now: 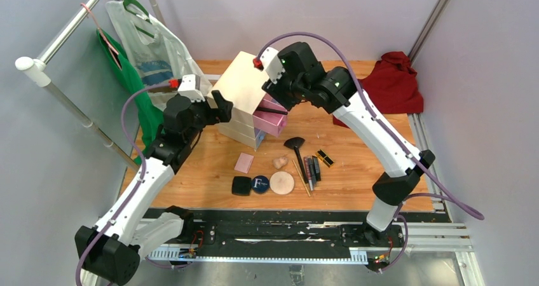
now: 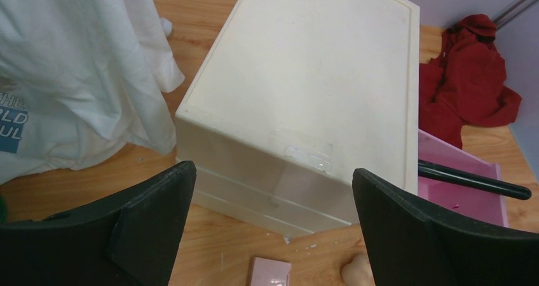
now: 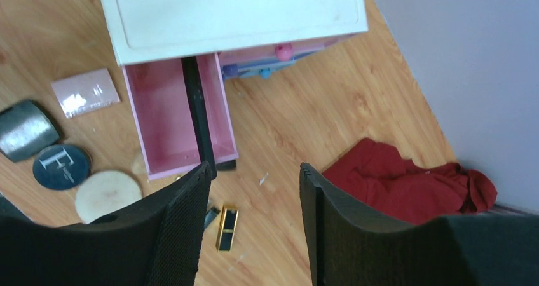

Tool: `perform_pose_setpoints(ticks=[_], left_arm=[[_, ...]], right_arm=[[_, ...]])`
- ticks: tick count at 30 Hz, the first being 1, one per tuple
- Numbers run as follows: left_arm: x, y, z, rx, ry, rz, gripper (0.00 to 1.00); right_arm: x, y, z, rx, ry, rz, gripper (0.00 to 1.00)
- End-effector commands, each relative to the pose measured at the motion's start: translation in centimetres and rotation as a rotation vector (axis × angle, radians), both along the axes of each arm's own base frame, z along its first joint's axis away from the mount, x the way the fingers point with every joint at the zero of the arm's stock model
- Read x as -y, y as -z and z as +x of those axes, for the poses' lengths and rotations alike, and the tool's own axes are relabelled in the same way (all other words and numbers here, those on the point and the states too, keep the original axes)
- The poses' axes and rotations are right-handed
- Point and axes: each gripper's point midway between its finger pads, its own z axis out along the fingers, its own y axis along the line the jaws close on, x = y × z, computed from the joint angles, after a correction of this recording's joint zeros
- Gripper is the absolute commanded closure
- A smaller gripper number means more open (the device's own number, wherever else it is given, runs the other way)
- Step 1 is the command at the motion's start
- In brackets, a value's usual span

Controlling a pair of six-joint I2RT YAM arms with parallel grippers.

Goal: Organize the makeup
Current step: Pick up the makeup brush from the drawer.

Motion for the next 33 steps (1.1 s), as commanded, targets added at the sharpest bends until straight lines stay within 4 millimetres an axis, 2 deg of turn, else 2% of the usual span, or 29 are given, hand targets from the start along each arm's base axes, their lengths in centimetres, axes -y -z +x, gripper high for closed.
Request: perform_pose_setpoints(ticks=[1, 5, 13, 33], left_arm=[[-0.5, -0.8, -0.6, 0.031, -0.011, 0.004, 0.02], [-0.6, -0.6, -0.8, 0.029, -0.012, 0.003, 0.02], [-0.3, 0.1, -0.7, 0.022, -0.005, -0.01, 0.02], [-0.3, 0.5, -0.6, 0.017, -0.003, -0.005, 0.02]], right_arm=[[1.7, 2.8, -1.4, -0.072, -0.01, -0.143, 0.48], [1.5, 4.2, -1.8, -0.106, -0.028, -0.147, 0.54], [0.2, 6.6, -2.2, -0.163, -0.071, -0.146, 0.58], [-2.5, 9.7, -0.9, -0.188, -0.108, -0.139, 0.59]])
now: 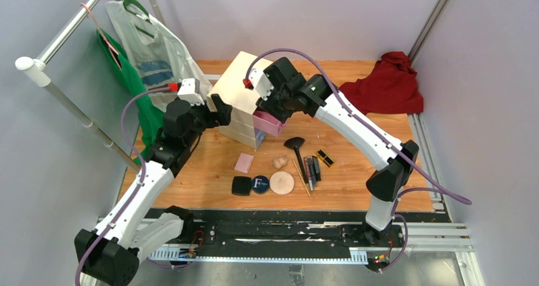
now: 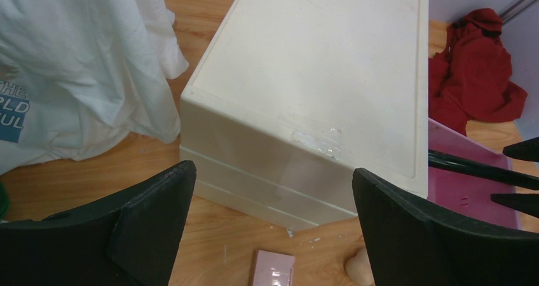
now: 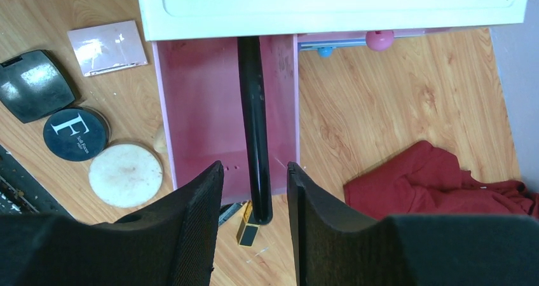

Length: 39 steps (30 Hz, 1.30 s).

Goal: Organize the makeup
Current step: Pick up the makeup brush from the drawer.

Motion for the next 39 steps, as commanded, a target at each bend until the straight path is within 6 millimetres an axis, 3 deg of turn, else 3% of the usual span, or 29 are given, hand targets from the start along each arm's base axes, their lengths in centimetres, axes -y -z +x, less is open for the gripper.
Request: perform_pose_setpoints(ticks=[1, 11, 16, 23, 32, 39], left_arm=[[0.1, -0.1, 0.2, 0.019, 0.004, -0.005, 0.02], [0.2, 0.3, 0.3, 0.013, 0.004, -0.004, 0.02], [0.1, 0.3, 0.3, 0.013, 0.0, -0.003, 0.02], [0.1, 0.4, 0.3, 0.013, -0.001, -0.004, 0.02], [0.1, 0.4, 0.3, 0.013, -0.001, -0.004, 0.02], [-0.1, 0.5, 0.3, 0.011, -0.01, -0.002, 0.02]], right_arm=[[-1.0, 0.9, 0.2, 0.003, -0.02, -0.007, 0.59], [-1.0, 1.8, 1.0, 0.014, -0.008, -0.039, 0.61], [-1.0, 2.2, 1.1, 0.01, -0.007, -0.05, 0.72], [-0.9, 2.4, 1.2, 0.012, 0.002, -0.059, 0.78], [-0.5, 0.7, 1.5, 0.063, 0.024, -0.034, 0.99], [0.4, -1.5, 1.1, 0.118, 0.042, -0.009, 0.99]])
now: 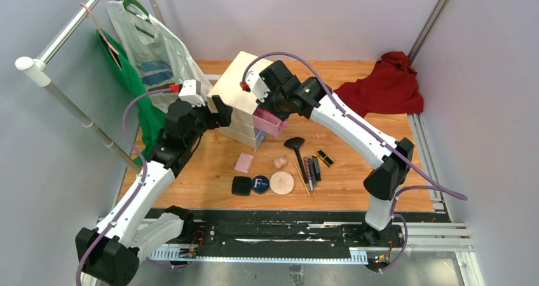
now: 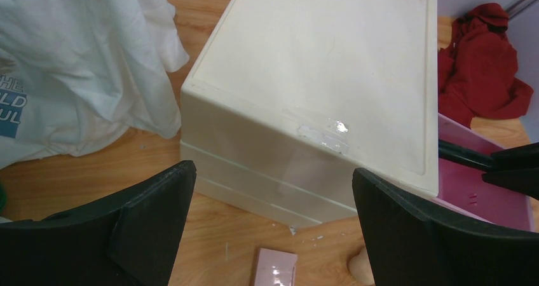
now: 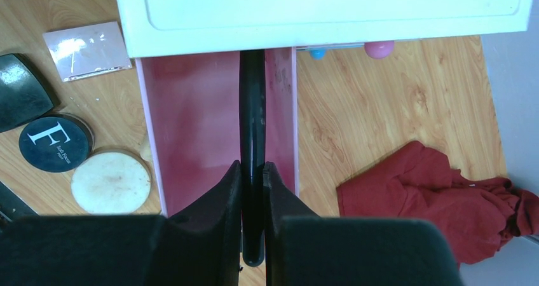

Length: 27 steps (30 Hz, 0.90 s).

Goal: Organize the makeup
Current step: Pick up the makeup brush from the drawer.

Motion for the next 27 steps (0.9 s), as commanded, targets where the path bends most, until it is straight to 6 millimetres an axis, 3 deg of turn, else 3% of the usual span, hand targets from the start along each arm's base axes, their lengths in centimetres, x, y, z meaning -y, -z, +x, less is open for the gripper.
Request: perform_pose_setpoints(ticks=[1, 10, 18, 27], left_arm=[[-0.1, -0.4, 0.3, 0.023, -0.01, -0.006, 0.02], [-0.6, -1.1, 0.2, 0.039, -0.034, -0.007, 0.02], [-1.2, -2.7, -0.3, 0.078, -0.059, -0.013, 0.02], [-1.4, -2.8, -0.5, 0.078, -0.063, -0.01, 0.02]], right_arm=[[1.0, -3.6, -0.2, 0.107, 0.029, 0.034, 0.99], [2.7, -5.9, -1.0, 0.16, 0.061, 0.045, 0.99], [4.4, -6.2, -1.5, 0.173, 0.101, 0.022, 1.0], [6.1, -6.7, -2.9, 0.172, 0.127, 0.04, 0.99]])
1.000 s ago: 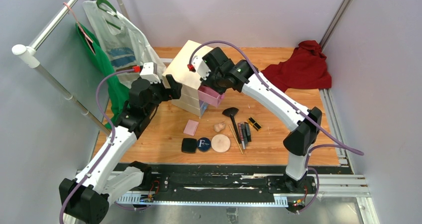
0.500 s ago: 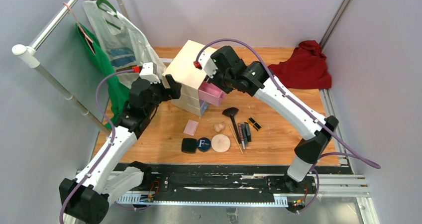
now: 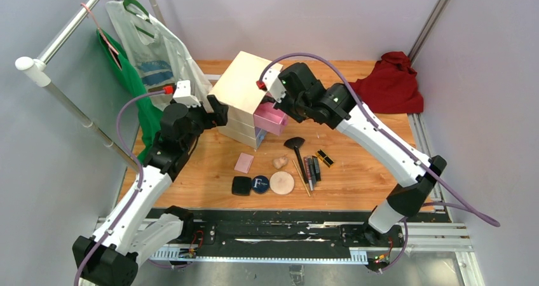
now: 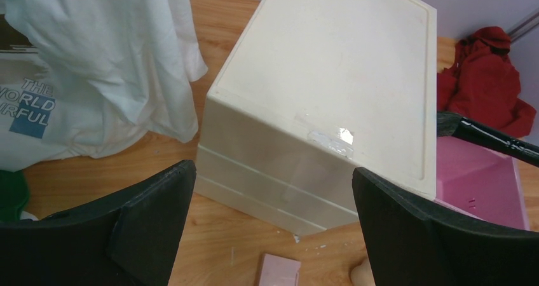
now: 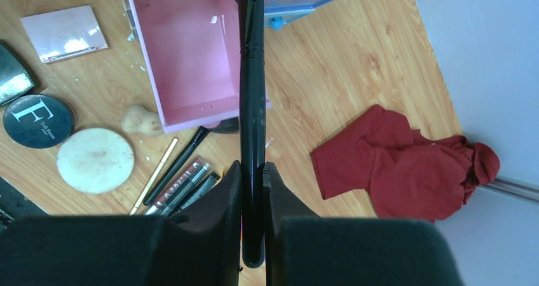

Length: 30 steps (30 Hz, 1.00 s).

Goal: Organize the makeup
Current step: Pick up the makeup brush from the drawer.

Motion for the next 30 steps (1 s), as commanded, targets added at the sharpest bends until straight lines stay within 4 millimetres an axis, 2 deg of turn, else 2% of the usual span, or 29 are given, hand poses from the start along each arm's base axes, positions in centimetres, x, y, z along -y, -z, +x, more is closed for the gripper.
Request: perform_pose_setpoints(ticks=[1, 11, 14, 23, 30], left_arm=[[-0.3, -1.2, 0.0, 0.031, -0.012, -0.004, 0.02], [-0.4, -1.0, -0.1, 0.026, -0.015, -0.002, 0.02], [-0.6, -1.2, -0.3, 0.034, -0.025, -0.005, 0.02], [-1.9, -3.0, -1.5, 0.078, -0.068, -0.005, 0.02], [-2.2, -3.5, -2.3, 0.093, -0.077, -0.017, 0.02]], right_arm=[[1.8, -1.9, -0.5, 0.056, 0.061, 0.024, 0.99], [3.8, -2.7, -1.6, 0.08, 0.091, 0.031, 0.99], [3.8, -3.1, -1.7, 0.101, 0.093, 0.06, 1.0], [1.0, -3.5, -1.2, 0.163, -0.017, 0.176, 1.0], [-1.7, -4.5, -1.1, 0.207, -0.14, 0.265, 1.0]])
